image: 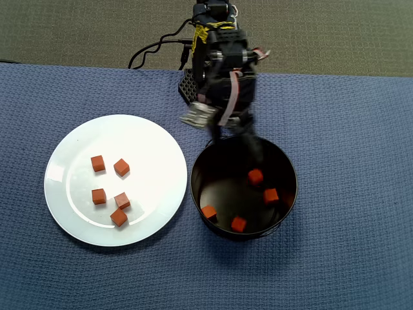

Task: Pick up the red cubes from the white plate and place them in the black recipient

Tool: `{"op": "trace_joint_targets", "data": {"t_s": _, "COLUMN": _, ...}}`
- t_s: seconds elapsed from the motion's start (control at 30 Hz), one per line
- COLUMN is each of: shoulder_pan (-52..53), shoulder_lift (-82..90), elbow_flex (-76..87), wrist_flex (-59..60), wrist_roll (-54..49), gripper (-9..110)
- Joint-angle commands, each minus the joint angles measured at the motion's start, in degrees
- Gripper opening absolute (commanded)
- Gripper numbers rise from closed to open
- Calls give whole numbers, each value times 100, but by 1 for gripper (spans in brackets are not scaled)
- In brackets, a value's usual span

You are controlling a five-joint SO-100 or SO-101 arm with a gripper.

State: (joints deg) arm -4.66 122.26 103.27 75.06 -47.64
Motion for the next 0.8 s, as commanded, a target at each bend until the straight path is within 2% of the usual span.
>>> {"op": "trace_joint_targets", "data": {"t_s": 0.0, "shoulder_pan": 1283, "shoulder_lift": -158, "elbow_flex": -404, "wrist_flex": -132, "wrist_roll": 290, "gripper": 42}}
{"op": "trace_joint_targets", "data": {"t_s": 0.17, "shoulder_pan": 2786, "shoulder_lift": -1037, "elbow_flex": -185, "wrist_flex": -650, "wrist_roll": 0, "gripper": 41}}
{"op": "trace_joint_targets", "data": {"t_s": 0.37, "shoulder_pan": 3683, "shoulder_lift": -2312, "elbow_flex": -554, "wrist_flex": -659, "wrist_roll": -1055, "gripper": 41}}
{"op": "trace_joint_targets", "data": {"t_s": 0.47, "shoulder_pan": 4025, "shoulder_lift": -2663, "elbow_flex": -545, "wrist_flex": -826, "wrist_roll": -2039, "gripper": 41}}
{"op": "trace_joint_targets", "data": {"t_s": 0.63, "shoulder_pan": 4395, "shoulder_lift": -2804, "elbow_flex": -176, "wrist_flex": -1327, "wrist_roll": -4271, "gripper": 41}}
{"op": "trace_joint_targets", "data": {"t_s": 0.77, "shoulder_pan": 4579, "shoulder_lift": -2856, "elbow_flex": -79, "wrist_flex": -1441, "wrist_roll": -5432, "gripper": 42}}
